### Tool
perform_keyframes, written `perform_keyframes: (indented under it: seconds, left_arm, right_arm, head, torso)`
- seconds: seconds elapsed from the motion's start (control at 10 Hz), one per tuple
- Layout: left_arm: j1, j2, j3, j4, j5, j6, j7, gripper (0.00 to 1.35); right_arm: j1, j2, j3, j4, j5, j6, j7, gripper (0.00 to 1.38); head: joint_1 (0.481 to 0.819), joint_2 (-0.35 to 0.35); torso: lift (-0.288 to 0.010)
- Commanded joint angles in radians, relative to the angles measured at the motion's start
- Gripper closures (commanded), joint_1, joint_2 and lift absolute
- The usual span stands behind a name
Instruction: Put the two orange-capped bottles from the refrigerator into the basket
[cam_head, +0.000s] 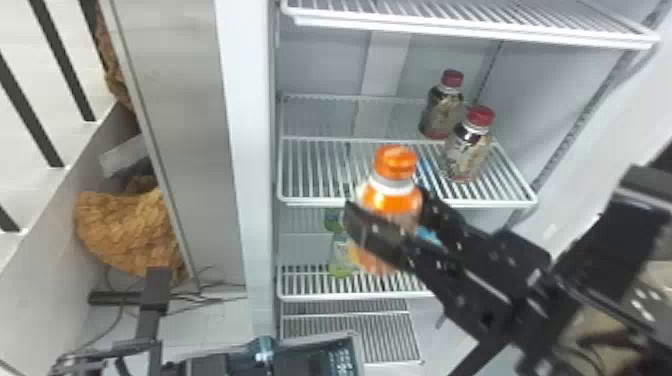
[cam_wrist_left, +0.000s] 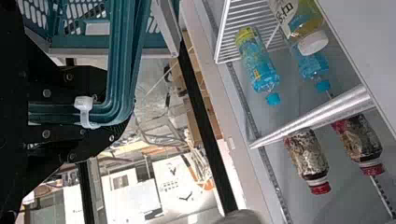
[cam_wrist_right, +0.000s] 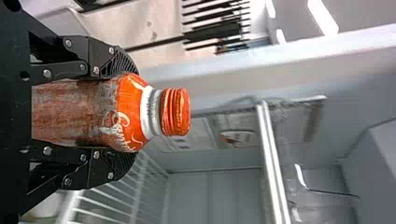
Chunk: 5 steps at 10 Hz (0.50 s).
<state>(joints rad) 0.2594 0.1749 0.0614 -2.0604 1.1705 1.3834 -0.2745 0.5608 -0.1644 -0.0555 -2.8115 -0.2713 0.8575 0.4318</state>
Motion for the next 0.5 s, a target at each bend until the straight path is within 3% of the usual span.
perform_keyframes:
  seconds: [0.0, 0.1, 0.4]
  left_arm:
    - [0.001, 0.002, 0.0, 0.0, -0.002, -0.002, 0.0, 1.21]
    - [0.003, 0.002, 0.002, 0.0, -0.004, -0.002, -0.002, 1.21]
    - [0.006, 0.003, 0.004, 0.0, -0.008, -0.004, -0.003, 1.21]
  right_arm:
    - [0.085, 0.014, -0.056, -0.081, 0.008, 0.102, 0.027, 0.97]
    - [0.114, 0.026, -0.098, -0.123, 0.038, 0.215, 0.076, 0.97]
    - [0.188, 0.022, -0.14, -0.127, 0.068, 0.416, 0.162, 0.96]
  head:
    - [0.695, -0.167]
    - [0.695, -0.184]
    - [0.695, -0.242]
  torso:
    - [-0.04]
    - [-0.04]
    - [-0.04]
